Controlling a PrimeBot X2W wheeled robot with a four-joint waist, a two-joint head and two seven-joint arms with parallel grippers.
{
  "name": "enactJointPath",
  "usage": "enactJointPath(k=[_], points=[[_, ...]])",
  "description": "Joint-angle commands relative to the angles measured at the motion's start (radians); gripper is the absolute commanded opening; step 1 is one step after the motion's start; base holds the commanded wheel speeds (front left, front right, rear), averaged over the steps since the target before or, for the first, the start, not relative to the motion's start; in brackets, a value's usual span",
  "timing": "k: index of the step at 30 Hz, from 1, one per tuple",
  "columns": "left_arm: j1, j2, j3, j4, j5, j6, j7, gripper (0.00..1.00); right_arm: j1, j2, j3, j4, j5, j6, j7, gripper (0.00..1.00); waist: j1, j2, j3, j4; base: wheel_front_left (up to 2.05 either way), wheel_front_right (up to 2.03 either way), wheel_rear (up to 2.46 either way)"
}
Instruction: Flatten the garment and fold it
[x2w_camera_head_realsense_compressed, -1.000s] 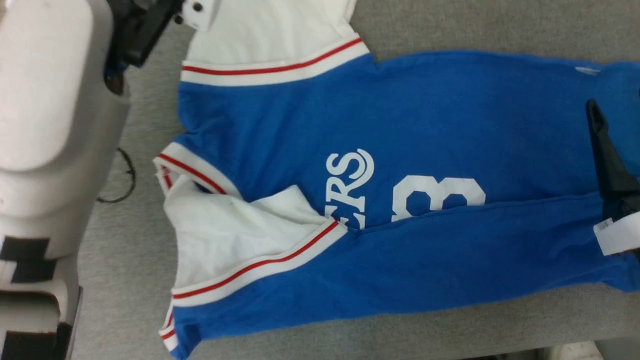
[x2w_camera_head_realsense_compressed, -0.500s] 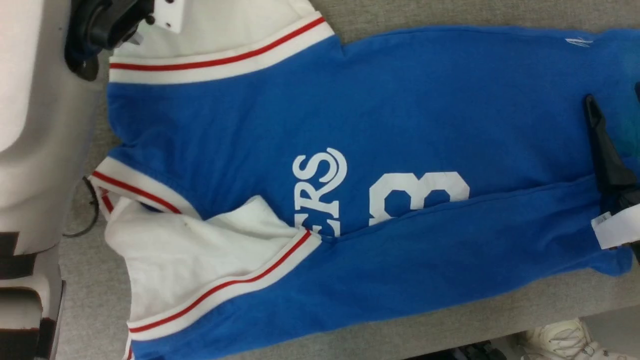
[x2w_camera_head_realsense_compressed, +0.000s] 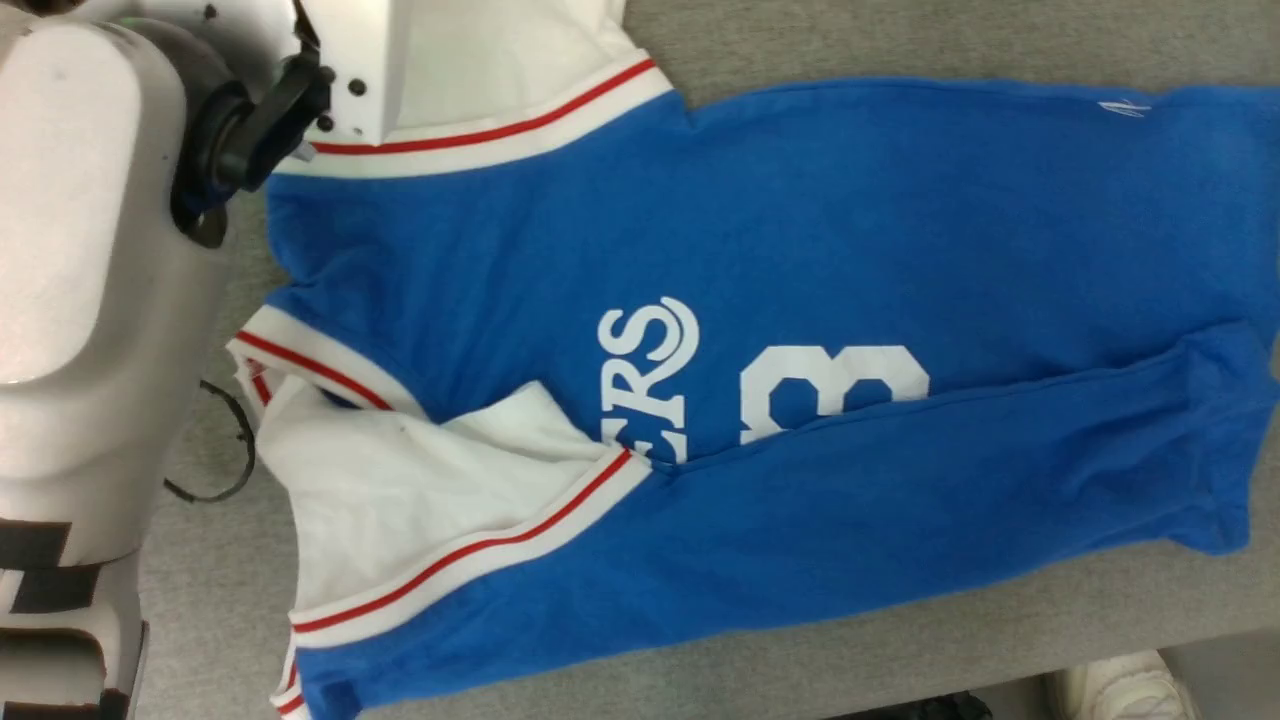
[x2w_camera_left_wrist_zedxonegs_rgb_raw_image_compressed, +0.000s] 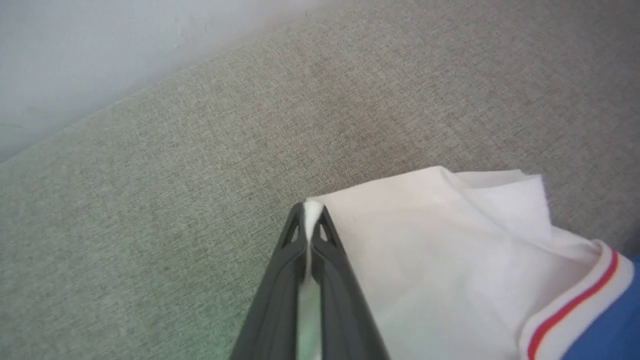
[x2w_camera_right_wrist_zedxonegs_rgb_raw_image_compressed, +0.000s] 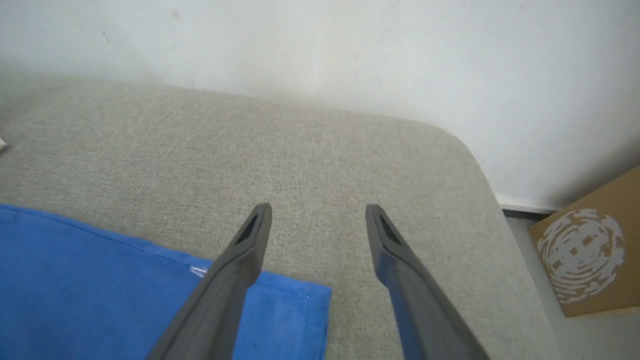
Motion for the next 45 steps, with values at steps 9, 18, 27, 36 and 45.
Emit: enactJointPath(k=[9, 18, 27, 36, 45], points=[[0.010, -0.026, -0.013, -0.003, -0.009, 0.010, -0.024, 0.00, -0.065, -0.069, 0.056, 0.165, 0.118, -0.002, 0.326, 1.00, 0.0001, 0.0000, 0.021, 0.042, 0.00, 0.00, 0.00], [0.005, -0.028, -0.022, 0.002, -0.010, 0.011, -0.029, 0.00, -0.085, -0.077, 0.092, 0.258, 0.119, -0.002, 0.331, 0.44, 0.0001, 0.0000, 0.030, 0.055, 0.00, 0.00, 0.00], [0.011, -0.016, -0.014, -0.030, 0.009, -0.032, -0.208, 0.00, -0.097, -0.089, 0.120, 0.273, 0.128, -0.002, 0.265, 0.00, 0.0001, 0.0000, -0.020, 0.066, 0.00, 0.00, 0.00], [0.203, 0.010, 0.035, -0.184, -0.016, -0.037, -0.462, 0.00, -0.008, -0.093, 0.068, 0.229, 0.163, -0.002, 0.161, 0.00, 0.0001, 0.0000, -0.145, 0.110, 0.00, 0.00, 0.00], [0.590, 0.065, 0.104, -0.434, -0.086, 0.042, -0.560, 0.00, 0.208, -0.053, -0.024, 0.156, 0.196, -0.002, 0.114, 0.00, 0.0001, 0.0000, -0.261, 0.135, 0.00, 0.00, 0.00]])
